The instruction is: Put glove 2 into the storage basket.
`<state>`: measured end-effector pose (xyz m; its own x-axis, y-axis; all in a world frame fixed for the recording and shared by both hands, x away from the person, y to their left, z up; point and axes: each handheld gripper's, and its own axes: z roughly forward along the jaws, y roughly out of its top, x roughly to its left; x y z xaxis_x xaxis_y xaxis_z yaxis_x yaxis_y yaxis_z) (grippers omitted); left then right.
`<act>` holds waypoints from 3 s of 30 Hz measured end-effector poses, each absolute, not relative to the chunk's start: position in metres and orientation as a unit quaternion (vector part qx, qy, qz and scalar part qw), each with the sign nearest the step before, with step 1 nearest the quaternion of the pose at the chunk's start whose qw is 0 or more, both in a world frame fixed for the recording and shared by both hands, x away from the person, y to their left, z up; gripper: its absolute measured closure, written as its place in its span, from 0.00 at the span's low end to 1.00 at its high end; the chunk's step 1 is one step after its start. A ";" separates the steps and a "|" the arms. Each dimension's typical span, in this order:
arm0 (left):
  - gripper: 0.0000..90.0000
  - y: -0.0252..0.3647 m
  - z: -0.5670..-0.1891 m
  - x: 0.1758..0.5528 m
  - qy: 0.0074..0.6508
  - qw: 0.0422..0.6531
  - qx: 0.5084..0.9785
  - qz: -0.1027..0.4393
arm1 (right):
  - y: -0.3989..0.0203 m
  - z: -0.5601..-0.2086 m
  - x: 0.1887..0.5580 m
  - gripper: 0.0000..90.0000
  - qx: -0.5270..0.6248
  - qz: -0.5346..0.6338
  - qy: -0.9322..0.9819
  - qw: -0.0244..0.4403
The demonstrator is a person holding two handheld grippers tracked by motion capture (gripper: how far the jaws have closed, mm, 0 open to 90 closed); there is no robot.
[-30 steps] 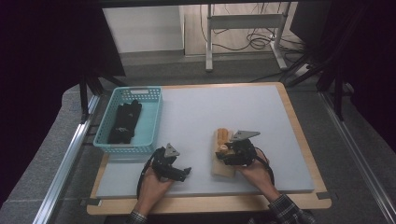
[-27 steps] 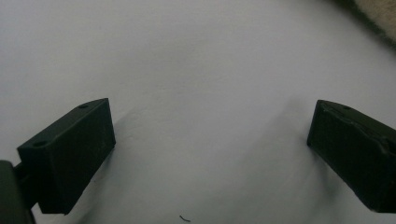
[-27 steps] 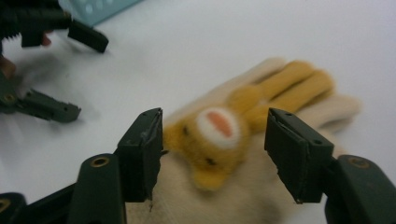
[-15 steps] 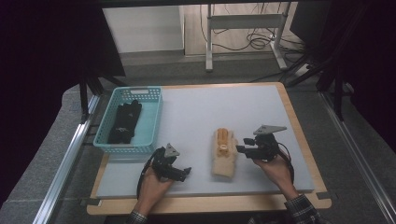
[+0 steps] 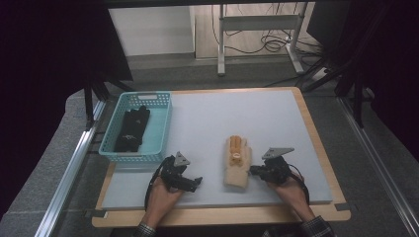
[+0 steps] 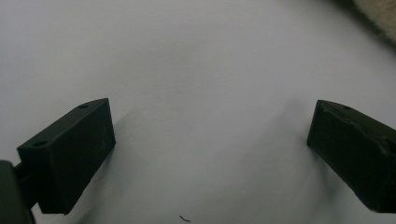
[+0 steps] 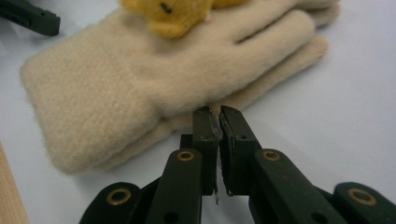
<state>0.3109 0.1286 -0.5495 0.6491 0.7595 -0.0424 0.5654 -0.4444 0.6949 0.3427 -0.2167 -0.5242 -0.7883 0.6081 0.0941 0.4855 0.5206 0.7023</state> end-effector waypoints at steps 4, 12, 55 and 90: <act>0.01 0.129 -0.550 0.311 0.395 0.349 0.838 0.139 | -0.212 -0.526 0.341 0.94 0.307 0.376 0.870 0.083; 0.01 0.129 -0.550 0.311 0.393 0.350 0.839 0.141 | -0.204 -0.528 0.340 0.94 0.295 0.379 0.873 0.085; 0.02 0.134 -0.549 0.305 0.377 0.346 0.849 0.134 | -0.120 -0.536 0.357 0.94 0.253 0.393 0.878 0.100; 0.01 0.134 -0.550 0.306 0.379 0.349 0.847 0.132 | -0.213 -0.501 0.349 0.32 0.319 0.396 0.845 0.169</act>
